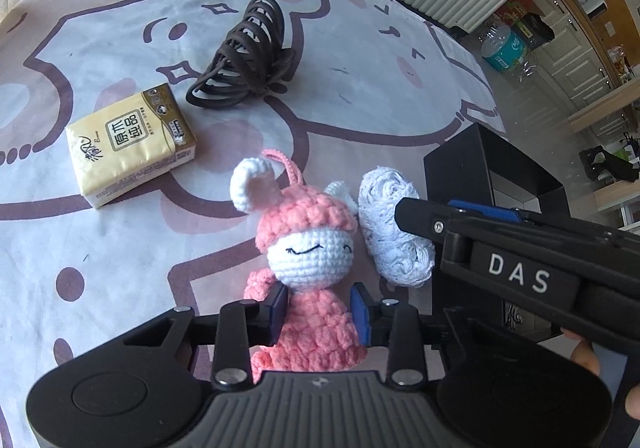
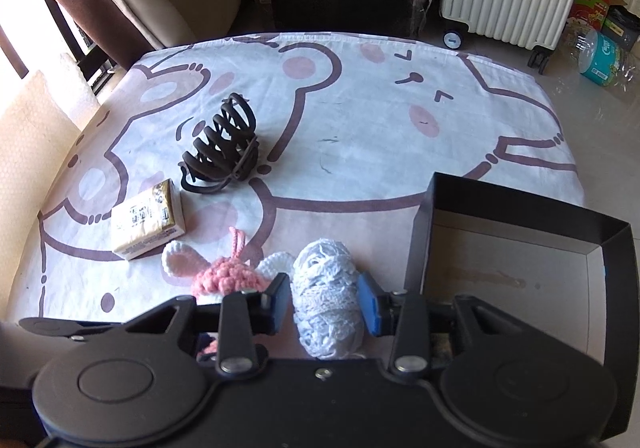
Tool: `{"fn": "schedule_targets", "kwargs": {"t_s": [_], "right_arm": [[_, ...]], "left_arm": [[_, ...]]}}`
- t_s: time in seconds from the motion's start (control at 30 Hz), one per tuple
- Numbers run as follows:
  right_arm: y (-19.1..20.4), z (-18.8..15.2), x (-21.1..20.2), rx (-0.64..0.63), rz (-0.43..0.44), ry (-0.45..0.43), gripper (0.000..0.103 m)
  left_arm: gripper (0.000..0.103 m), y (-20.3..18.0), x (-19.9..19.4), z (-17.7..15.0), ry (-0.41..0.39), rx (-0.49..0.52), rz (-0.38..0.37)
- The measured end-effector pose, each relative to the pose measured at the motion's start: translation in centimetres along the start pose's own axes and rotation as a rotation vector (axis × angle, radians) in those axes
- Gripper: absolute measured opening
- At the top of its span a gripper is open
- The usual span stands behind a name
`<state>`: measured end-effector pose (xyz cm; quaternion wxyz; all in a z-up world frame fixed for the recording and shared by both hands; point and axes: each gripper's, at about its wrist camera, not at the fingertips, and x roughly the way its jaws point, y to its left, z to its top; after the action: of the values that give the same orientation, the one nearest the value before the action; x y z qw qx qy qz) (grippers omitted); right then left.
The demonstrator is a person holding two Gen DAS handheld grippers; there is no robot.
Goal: Organize objects
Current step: 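Close the left tool on the pink bunny while the right tool grips the white crocheted ball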
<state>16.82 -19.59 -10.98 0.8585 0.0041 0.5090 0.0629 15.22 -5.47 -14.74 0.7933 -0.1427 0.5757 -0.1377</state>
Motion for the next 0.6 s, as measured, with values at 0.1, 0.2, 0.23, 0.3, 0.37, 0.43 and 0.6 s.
{"fn": "schedule_targets", "kwargs": {"t_s": [0.1, 0.2, 0.23, 0.3, 0.37, 0.43, 0.6], "right_arm": [[0.2, 0.1, 0.5, 0.001, -0.006, 0.009, 0.039], [0.8, 0.2, 1.1, -0.015, -0.012, 0.017, 0.039], [1.1, 0.2, 1.3, -0.026, -0.015, 0.021, 0.039], [1.6, 0.2, 1.7, -0.05, -0.036, 0.027, 0.04], [2.0, 0.2, 2.0, -0.081, -0.066, 0.03, 0.041], [2.5, 0.2, 2.3, -0.119, -0.096, 0.036, 0.042], [3.8, 0.0, 3.2, -0.227, -0.176, 0.062, 0.046]], "left_arm": [[0.032, 0.5, -0.8, 0.1, -0.015, 0.001, 0.013], [0.032, 1.0, -1.6, 0.2, -0.034, 0.016, 0.039], [0.032, 1.2, -1.7, 0.2, -0.037, 0.02, 0.046], [0.031, 1.7, -2.2, 0.2, -0.042, 0.024, 0.062], [0.031, 2.3, -2.5, 0.2, -0.04, 0.016, 0.062], [0.031, 2.8, -2.9, 0.2, -0.043, 0.018, 0.073], [0.031, 3.7, -3.5, 0.1, -0.041, 0.042, 0.107]]}}
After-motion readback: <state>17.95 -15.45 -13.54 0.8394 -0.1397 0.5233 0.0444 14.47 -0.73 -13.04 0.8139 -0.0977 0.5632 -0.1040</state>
